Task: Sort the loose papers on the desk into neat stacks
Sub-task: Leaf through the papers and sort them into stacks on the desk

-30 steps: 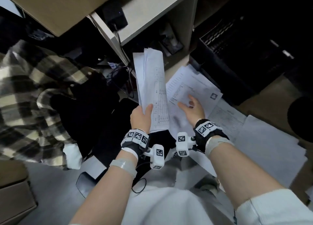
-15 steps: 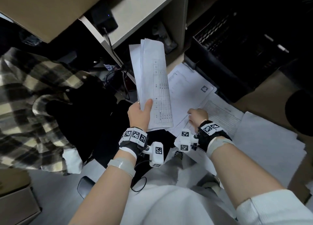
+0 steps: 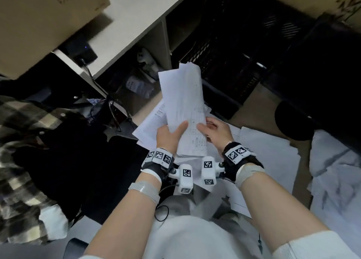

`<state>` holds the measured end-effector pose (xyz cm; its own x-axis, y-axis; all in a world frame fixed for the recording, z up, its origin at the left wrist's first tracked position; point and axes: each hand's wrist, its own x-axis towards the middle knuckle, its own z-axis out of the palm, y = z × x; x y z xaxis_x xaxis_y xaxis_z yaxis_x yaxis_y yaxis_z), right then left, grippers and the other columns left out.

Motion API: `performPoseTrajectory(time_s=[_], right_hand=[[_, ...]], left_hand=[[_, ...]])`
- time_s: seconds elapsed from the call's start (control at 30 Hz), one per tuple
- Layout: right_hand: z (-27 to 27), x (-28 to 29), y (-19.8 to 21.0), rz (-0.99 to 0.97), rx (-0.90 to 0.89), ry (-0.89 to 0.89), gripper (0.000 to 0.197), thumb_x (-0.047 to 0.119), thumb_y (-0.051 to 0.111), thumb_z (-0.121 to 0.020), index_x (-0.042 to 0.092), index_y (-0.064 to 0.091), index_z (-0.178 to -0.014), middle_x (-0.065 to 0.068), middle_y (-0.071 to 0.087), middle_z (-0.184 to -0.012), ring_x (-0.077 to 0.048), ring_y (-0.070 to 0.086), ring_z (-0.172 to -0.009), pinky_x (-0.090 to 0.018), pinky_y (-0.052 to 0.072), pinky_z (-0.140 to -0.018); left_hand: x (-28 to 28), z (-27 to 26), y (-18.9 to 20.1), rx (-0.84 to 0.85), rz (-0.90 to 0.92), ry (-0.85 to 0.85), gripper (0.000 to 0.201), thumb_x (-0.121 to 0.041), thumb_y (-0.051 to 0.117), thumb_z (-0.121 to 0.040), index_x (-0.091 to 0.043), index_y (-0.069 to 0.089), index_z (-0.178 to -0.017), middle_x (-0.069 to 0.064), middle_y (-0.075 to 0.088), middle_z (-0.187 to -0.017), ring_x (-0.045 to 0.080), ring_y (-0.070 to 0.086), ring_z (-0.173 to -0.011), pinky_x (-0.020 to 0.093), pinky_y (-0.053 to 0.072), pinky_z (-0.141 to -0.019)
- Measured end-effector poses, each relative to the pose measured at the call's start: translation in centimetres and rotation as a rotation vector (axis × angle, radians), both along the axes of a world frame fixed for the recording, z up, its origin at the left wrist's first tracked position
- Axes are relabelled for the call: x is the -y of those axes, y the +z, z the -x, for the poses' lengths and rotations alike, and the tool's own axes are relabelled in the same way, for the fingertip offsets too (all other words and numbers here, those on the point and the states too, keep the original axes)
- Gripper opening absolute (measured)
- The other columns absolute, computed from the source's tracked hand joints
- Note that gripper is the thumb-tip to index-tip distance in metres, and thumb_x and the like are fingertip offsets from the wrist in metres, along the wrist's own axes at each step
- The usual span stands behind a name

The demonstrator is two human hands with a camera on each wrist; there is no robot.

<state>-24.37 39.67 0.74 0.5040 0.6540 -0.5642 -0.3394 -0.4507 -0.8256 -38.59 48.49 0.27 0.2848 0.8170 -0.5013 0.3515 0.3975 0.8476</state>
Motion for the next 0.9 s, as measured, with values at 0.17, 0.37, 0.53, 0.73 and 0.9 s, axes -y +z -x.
performPoseTrajectory(time_s=[0.17, 0.37, 0.53, 0.73, 0.9], right_hand=[[-1.9, 3.5, 1.2, -0.003, -0.019, -0.148, 0.009, 0.021, 0.067, -0.094, 0.027, 0.073, -0.093, 0.002, 0.076, -0.095, -0.011, 0.072, -0.083, -0.026, 0.06, -0.075], [-4.0, 7.6, 1.3, 0.025, -0.145, -0.272, 0.023, 0.03, 0.064, -0.095, 0.017, 0.071, -0.114, -0.001, 0.076, -0.105, -0.017, 0.072, -0.098, -0.032, 0.056, -0.084], [-5.0, 10.5, 2.0, 0.02, -0.195, -0.342, 0.026, 0.029, 0.065, -0.094, 0.012, 0.071, -0.114, -0.005, 0.076, -0.105, -0.019, 0.072, -0.094, -0.028, 0.057, -0.075], [-6.6, 14.6, 1.9, 0.11, -0.134, -0.294, 0.033, 0.036, 0.064, -0.093, 0.012, 0.071, -0.114, -0.004, 0.075, -0.106, -0.02, 0.071, -0.099, -0.031, 0.057, -0.081], [-9.1, 19.1, 2.3, 0.16, -0.209, -0.271, 0.066, 0.07, 0.058, -0.083, 0.016, 0.065, -0.119, -0.002, 0.071, -0.113, -0.021, 0.067, -0.105, -0.039, 0.053, -0.093]], left_hand=[[2.6, -3.3, 1.7, 0.084, 0.079, -0.078, 0.034, -0.038, 0.059, -0.099, -0.005, 0.068, -0.097, -0.001, 0.072, -0.082, 0.002, 0.069, -0.067, 0.012, 0.049, -0.053], [5.1, -5.6, 2.3, 0.169, 0.184, -0.151, 0.031, -0.034, 0.061, -0.098, -0.005, 0.07, -0.096, 0.008, 0.076, -0.092, 0.018, 0.074, -0.084, 0.022, 0.058, -0.064], [7.5, -6.7, 2.3, 0.124, 0.171, -0.242, 0.028, -0.037, 0.064, -0.096, -0.01, 0.07, -0.088, 0.005, 0.077, -0.085, 0.019, 0.075, -0.079, 0.027, 0.059, -0.065], [11.6, -8.7, 2.2, -0.074, 0.003, -0.371, 0.019, -0.026, 0.074, -0.087, -0.014, 0.07, -0.074, -0.003, 0.069, -0.065, 0.014, 0.064, -0.057, 0.024, 0.051, -0.051], [15.8, -9.4, 1.3, -0.171, -0.034, -0.354, 0.017, -0.023, 0.073, -0.082, -0.012, 0.069, -0.07, -0.001, 0.065, -0.063, 0.017, 0.062, -0.06, 0.022, 0.047, -0.053]])
